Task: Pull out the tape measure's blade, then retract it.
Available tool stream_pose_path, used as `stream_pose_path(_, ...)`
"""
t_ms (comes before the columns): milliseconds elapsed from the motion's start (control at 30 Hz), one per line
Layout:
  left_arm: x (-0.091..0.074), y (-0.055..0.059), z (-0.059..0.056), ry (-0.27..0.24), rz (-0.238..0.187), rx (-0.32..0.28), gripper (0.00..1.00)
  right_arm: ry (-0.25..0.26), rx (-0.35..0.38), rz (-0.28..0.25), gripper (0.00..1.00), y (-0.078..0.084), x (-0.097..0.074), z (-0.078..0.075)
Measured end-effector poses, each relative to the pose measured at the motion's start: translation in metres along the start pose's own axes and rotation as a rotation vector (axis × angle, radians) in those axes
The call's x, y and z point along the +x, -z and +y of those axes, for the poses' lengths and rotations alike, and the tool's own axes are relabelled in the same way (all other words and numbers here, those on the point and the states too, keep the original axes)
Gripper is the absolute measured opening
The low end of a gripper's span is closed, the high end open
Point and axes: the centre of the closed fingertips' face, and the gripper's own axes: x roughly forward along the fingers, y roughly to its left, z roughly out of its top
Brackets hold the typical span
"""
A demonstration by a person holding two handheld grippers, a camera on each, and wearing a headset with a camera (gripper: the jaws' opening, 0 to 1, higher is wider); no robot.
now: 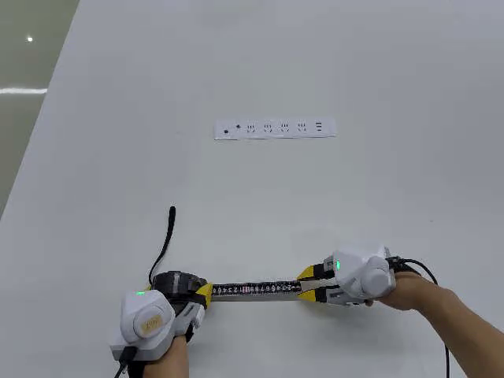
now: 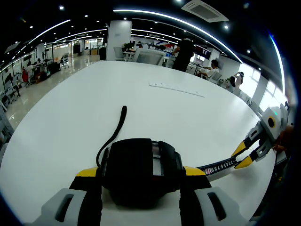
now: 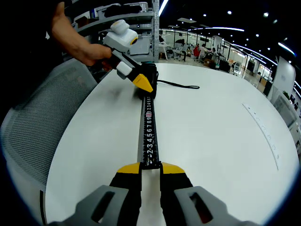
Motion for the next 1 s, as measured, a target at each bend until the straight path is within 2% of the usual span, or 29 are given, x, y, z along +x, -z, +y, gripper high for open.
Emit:
stream_pose_path(567,0.0,0.0,0.0,0.004,0.005,-0.004,0.64,0.002,-0.003,-0.008,0.12,-0.009,0.009,0.0)
stream_pose_path(733,0.0,0.0,0.0,0.007,0.007,-0.007,0.64,0.002,-0.003,-0.02,0.12,-0.016,0.019,-0.001)
stream_pose_path(1000,0.0,0.0,0.0,0.009,0.009,-0.007,0.64,0.003,-0.003,-0.024,0.12,-0.02,0.023,-0.001)
